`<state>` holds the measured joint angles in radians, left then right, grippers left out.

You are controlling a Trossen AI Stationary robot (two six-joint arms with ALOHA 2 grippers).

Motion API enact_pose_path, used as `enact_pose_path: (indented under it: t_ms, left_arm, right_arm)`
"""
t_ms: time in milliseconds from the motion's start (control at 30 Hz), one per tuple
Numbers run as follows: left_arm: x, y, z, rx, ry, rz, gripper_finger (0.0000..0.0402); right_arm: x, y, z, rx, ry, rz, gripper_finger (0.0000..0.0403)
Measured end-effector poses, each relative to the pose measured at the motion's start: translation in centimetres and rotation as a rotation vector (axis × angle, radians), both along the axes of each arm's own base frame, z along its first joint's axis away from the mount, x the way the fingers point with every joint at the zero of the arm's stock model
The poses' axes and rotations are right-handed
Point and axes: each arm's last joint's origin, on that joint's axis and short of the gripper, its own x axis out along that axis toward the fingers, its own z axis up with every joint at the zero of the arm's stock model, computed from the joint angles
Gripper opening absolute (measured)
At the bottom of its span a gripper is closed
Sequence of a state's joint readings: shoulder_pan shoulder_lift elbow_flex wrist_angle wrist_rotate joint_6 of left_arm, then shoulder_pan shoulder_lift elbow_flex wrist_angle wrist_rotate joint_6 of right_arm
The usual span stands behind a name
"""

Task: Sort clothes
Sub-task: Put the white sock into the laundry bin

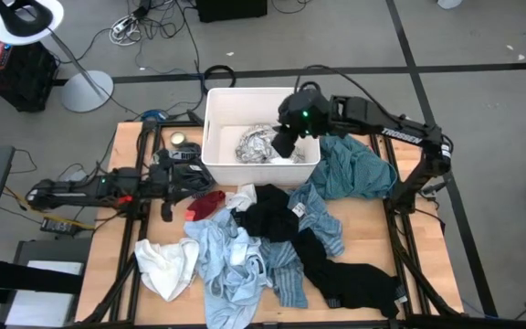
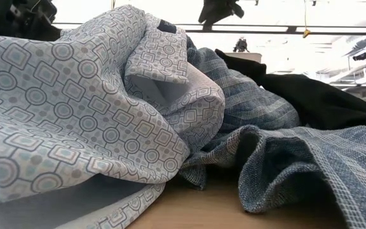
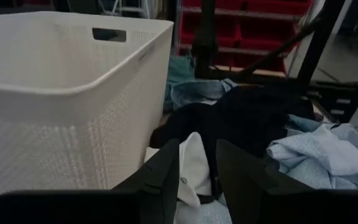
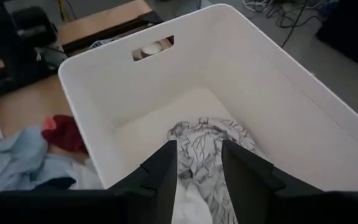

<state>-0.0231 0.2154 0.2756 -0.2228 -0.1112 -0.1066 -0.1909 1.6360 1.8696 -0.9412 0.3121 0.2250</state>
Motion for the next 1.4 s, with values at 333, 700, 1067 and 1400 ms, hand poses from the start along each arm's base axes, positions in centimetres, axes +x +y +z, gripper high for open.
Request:
enact_pose_path:
  t_ms: [333, 700, 1067, 1400]
  left_arm:
    - [4.0, -1.3, 2.7, 0.011, 0.225, -0.090, 0.0113]
    - [8.5, -2.1, 2.2, 0.050, 0.413, -0.100, 0.0113]
    - [12.3, -1.8, 0.2, -0.008, 0.563, 0.020, 0.0113]
    - [16.0, -1.0, -1.2, 0.015, 0.661, 0.075, 0.0113]
  right_arm:
    - [-4.2, 6.2, -2.5, 0.048, -0.010, 0.025, 0.0124]
    - [-10.3, 13.8, -8.5, 0.120, -0.173, -0.025, 0.0125]
    - [-12.9, 19.0, -15.8, 0.114, -0.323, -0.069, 0.0125]
    - [-14.2, 20.8, -19.8, 0.111, -0.437, -0.078, 0.0123]
